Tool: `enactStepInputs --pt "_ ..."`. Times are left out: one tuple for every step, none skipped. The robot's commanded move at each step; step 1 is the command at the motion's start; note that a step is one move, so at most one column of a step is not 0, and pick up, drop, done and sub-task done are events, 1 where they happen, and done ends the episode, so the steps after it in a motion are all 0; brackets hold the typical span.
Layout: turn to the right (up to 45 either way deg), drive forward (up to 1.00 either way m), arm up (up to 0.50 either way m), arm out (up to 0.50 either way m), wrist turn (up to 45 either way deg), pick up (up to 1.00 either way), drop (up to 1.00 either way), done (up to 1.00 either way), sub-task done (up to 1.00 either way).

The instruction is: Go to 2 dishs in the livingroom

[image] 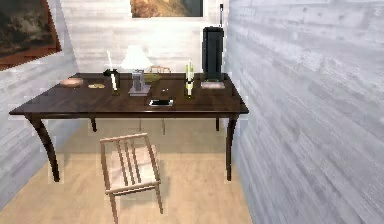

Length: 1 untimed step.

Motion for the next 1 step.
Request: enactStepInputs --pt "-3.0 0.0 0.0 0.0 0.0 0.0 0.0 0.0 0.0"
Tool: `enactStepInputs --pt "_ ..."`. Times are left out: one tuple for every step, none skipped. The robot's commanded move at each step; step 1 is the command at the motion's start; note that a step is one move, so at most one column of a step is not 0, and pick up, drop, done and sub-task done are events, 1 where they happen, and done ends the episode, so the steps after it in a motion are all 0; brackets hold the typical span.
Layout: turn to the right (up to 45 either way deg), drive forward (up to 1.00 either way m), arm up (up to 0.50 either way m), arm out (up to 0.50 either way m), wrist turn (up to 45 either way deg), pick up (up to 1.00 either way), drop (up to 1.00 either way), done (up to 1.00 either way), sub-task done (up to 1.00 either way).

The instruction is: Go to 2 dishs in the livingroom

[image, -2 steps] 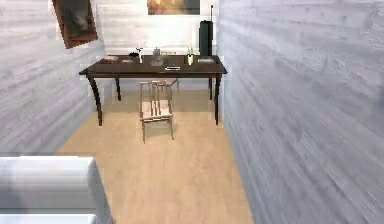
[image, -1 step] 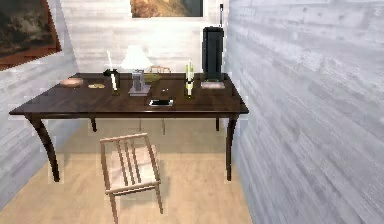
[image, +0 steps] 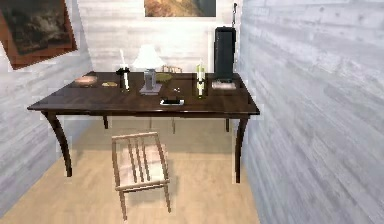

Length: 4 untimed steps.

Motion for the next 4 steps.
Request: enactStepInputs --pt "0.0 0.25 0.0 0.0 0.0 0.0 0.0 0.0 0.0" --pt "-45.0 0.0 0.0 0.0 0.0 0.0 0.0 0.0 0.0" --pt "-18.0 0.0 0.0 0.0 0.0 0.0 0.0 0.0 0.0" --pt "0.0 0.8 0.0 0.0 0.0 0.0 0.0 0.0 0.0"
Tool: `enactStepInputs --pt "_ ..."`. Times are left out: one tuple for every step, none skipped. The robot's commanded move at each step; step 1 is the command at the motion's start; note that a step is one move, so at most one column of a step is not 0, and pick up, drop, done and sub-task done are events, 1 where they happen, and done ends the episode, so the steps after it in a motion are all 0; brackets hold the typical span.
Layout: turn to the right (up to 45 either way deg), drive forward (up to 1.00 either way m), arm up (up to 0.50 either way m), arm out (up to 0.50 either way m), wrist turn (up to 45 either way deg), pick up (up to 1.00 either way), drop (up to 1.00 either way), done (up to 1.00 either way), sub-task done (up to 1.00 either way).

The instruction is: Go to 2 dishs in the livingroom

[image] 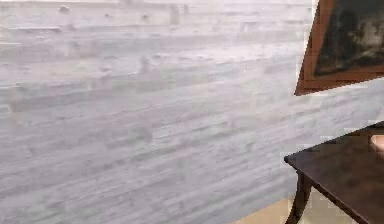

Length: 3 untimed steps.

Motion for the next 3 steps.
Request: enactStepInputs --pt "42.0 0.0 0.0 0.0 0.0 0.0 0.0 0.0 0.0" --pt "0.0 0.45 0.0 0.0 0.0 0.0 0.0 0.0 0.0" --pt "9.0 0.0 0.0 0.0 0.0 0.0 0.0 0.0 0.0"
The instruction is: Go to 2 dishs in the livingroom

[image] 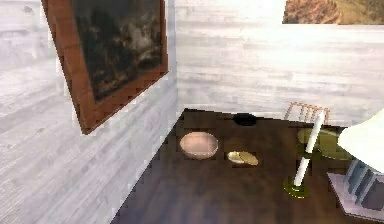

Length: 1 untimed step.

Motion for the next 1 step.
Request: enactStepInputs --pt "0.0 0.0 0.0 0.0 0.0 0.0 0.0 0.0 1.0"
